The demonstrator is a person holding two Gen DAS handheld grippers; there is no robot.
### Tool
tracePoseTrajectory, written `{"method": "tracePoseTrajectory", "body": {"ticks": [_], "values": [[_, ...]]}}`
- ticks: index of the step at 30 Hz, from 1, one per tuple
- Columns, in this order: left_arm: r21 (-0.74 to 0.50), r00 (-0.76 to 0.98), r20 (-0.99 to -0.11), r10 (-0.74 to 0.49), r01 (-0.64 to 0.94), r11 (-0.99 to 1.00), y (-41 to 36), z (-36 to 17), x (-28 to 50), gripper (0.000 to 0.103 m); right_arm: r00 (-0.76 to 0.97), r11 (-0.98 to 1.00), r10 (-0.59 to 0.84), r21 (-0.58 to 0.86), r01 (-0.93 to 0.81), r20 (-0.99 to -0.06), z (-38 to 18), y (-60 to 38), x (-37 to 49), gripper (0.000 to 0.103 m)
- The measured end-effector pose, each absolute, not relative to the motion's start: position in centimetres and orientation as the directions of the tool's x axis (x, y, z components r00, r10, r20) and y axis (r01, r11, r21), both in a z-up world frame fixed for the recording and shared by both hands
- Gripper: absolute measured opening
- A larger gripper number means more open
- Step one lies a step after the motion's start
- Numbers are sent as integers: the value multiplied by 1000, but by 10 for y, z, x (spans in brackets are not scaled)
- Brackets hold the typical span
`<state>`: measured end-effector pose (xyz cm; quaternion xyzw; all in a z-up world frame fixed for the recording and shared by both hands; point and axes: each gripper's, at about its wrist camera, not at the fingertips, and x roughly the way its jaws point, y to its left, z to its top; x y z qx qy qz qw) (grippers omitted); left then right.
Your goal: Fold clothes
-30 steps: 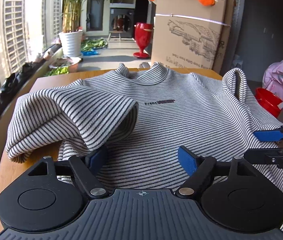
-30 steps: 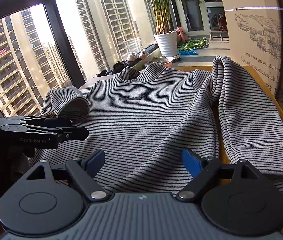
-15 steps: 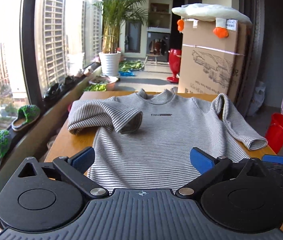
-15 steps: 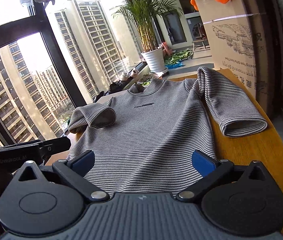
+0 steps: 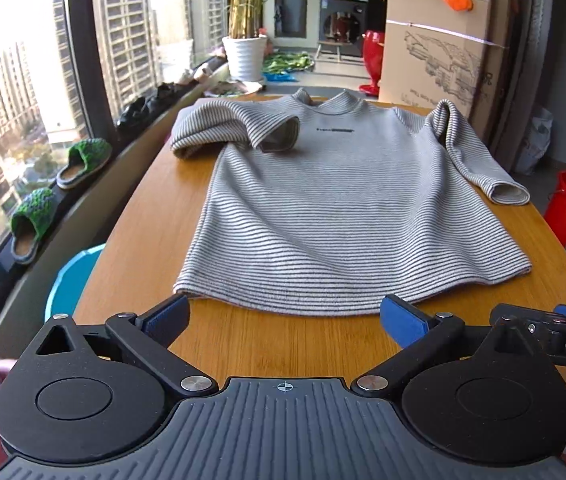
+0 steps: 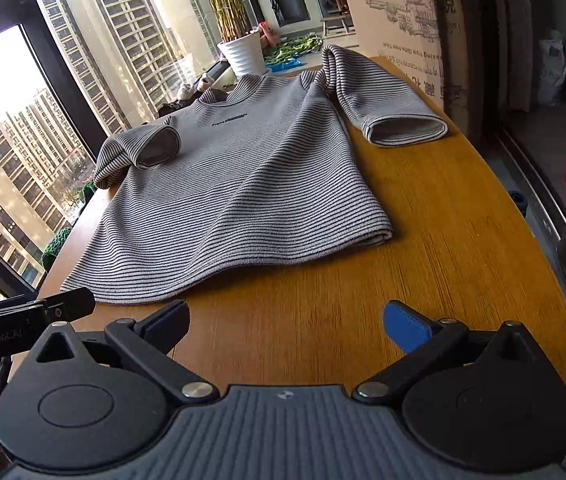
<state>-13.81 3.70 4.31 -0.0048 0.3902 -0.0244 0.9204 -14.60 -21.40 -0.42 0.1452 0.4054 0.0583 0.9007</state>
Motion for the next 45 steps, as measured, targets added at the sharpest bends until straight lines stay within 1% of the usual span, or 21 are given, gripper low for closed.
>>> {"method": "tracePoseTrajectory", "body": {"ticks": [6,11,31,40,45], "values": [[-69,622,-777,-97,69,995,35,26,-136,103,628,961,208,275,10,-750,-9,-207,-141,103],[-85,592,-798,-113,75,994,36,19,-134,103,614,973,198,231,-26,-764,-10,-196,-139,103],[-103,590,-798,-125,71,992,33,18,-131,103,616,972,200,233,-28,-762,-10,-198,-139,103],[-92,580,-806,-118,75,993,26,12,-130,103,613,977,187,213,-31,-768,-11,-199,-135,103],[-110,581,-804,-126,64,992,30,11,-130,103,607,979,175,204,-22,-775,-11,-199,-132,103]]}}
